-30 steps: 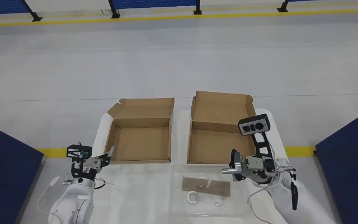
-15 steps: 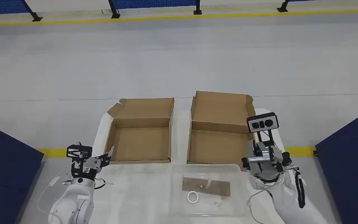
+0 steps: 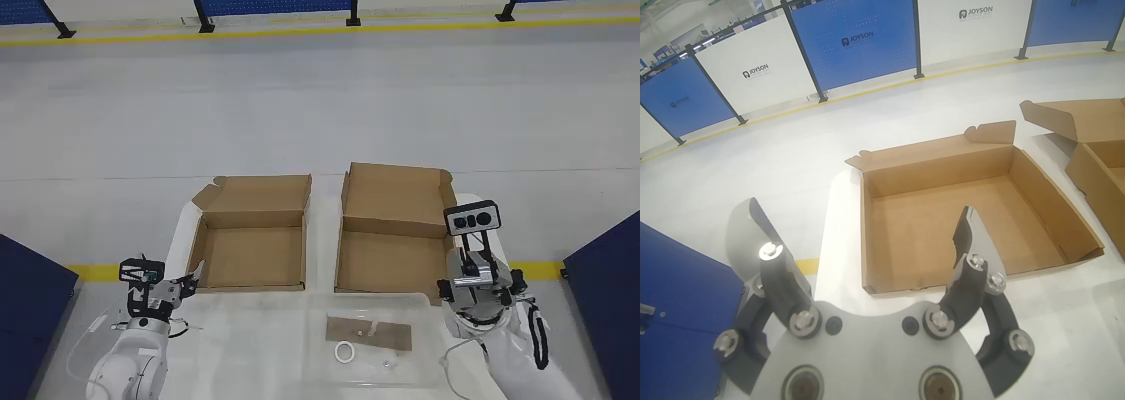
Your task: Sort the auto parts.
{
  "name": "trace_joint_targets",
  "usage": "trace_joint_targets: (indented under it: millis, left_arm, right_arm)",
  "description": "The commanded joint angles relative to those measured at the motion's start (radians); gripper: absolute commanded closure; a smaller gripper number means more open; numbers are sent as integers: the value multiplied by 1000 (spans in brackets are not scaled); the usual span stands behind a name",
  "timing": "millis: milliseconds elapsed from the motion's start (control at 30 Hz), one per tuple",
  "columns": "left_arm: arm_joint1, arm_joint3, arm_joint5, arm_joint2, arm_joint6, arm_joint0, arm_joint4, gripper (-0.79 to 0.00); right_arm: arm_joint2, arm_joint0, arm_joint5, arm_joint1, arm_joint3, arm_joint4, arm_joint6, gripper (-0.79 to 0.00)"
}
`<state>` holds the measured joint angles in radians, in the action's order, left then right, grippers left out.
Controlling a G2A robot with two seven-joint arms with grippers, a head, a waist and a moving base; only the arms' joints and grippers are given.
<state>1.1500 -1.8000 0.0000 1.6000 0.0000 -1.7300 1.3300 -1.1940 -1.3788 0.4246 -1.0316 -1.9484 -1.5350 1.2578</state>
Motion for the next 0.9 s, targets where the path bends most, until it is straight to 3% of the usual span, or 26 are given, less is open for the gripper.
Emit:
trace_joint_targets:
  millis: [0, 300, 533, 867]
  left_arm:
    - [0, 0, 0, 0, 0, 0, 0, -785]
    - [0, 0, 0, 0, 0, 0, 0, -785]
    - [0, 0, 0, 0, 0, 0, 0, -785]
    - [0, 0, 0, 0, 0, 0, 0, -785]
  right_arm:
    - [-2, 1, -3, -2, 0, 3, 2, 0]
    - [-5, 0, -5, -3, -2, 11, -12, 0]
    - [-48, -13, -40, -5, -21, 153, -50, 0]
    - [-49, -14, -41, -5, -22, 156, -51, 0]
